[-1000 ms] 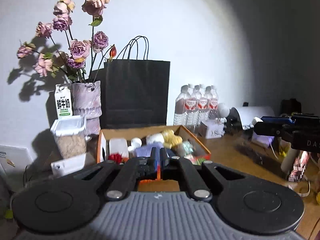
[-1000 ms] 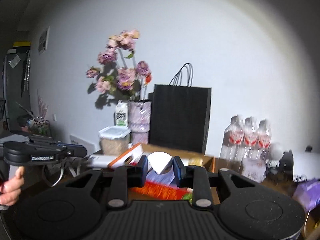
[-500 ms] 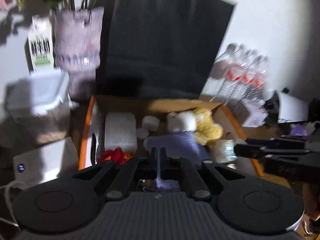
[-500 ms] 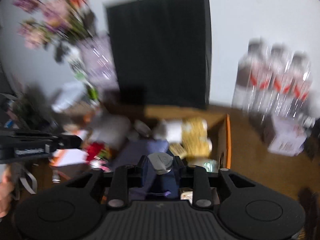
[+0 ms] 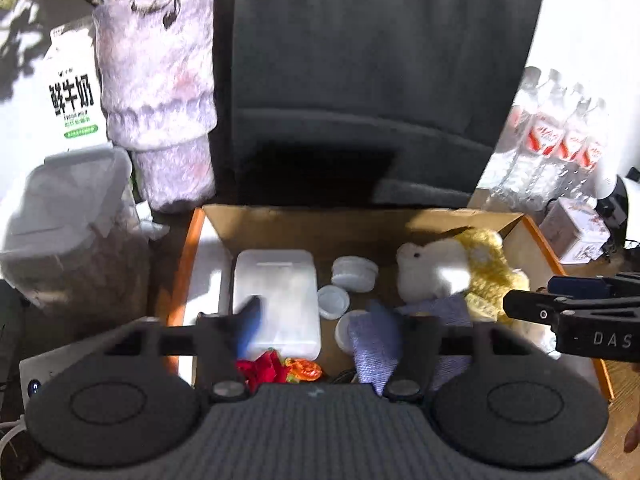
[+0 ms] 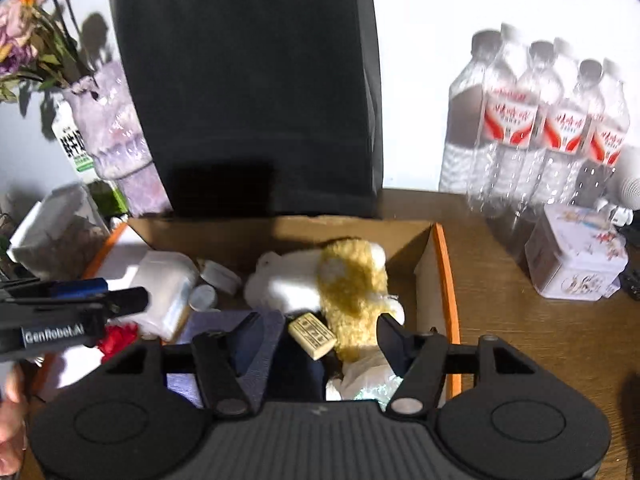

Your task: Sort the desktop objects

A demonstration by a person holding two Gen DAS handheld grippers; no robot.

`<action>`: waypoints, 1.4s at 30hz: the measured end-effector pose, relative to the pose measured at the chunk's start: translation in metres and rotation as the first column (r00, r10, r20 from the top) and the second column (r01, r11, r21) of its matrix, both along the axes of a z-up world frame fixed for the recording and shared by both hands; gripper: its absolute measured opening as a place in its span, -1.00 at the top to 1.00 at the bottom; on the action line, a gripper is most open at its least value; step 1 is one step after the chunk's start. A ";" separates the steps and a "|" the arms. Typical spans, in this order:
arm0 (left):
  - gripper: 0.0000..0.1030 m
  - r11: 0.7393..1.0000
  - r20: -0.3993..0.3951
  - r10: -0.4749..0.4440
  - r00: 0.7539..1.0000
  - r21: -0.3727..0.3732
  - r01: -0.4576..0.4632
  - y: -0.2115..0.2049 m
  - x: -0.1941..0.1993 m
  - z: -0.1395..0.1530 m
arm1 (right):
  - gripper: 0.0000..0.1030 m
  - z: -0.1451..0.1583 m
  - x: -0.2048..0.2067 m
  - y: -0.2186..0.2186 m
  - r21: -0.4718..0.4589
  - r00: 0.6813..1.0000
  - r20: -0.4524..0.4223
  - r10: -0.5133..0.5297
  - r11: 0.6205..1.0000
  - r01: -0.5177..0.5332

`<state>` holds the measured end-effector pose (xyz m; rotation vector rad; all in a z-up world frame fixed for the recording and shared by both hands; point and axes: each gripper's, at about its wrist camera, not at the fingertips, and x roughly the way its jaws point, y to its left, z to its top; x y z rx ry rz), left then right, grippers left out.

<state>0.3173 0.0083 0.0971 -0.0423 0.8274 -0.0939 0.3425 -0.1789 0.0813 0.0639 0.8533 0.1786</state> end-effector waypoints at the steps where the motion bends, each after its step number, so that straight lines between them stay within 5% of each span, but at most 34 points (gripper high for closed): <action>1: -0.45 1.000 0.000 -0.003 1.000 0.008 0.003 -0.002 -0.002 0.002 | -0.26 0.004 -0.003 0.000 -0.011 1.000 0.015 -0.006 1.000 0.006; 6: -0.63 1.000 0.030 0.012 0.999 0.011 -0.012 -0.004 -0.027 0.014 | -0.59 0.020 -0.040 0.002 -0.053 0.990 0.140 -0.001 0.999 0.008; 11: -1.00 0.997 0.189 -0.027 0.982 0.082 0.011 -0.011 -0.093 0.035 | -0.68 0.027 -0.101 0.007 -0.160 0.964 0.263 0.031 0.987 0.012; 20: -1.00 0.998 0.322 -0.011 0.947 0.066 -0.011 -0.014 -0.228 0.048 | -0.76 0.020 -0.233 0.005 -0.077 0.938 0.342 0.050 0.997 -0.025; 28: -1.00 0.997 0.338 -0.050 0.940 0.069 0.028 -0.016 -0.329 0.011 | -0.78 -0.008 -0.337 -0.005 -0.054 0.944 0.326 0.056 0.998 -0.040; 35: -1.00 0.995 0.417 -0.055 0.907 0.099 0.015 -0.025 -0.414 -0.034 | -0.81 -0.038 -0.410 -0.005 -0.067 0.927 0.369 0.063 0.997 -0.041; 42: -1.00 0.999 0.347 0.013 0.938 0.044 -0.031 -0.017 -0.421 -0.057 | -0.90 -0.066 -0.414 0.006 -0.071 0.956 0.286 0.068 0.996 -0.049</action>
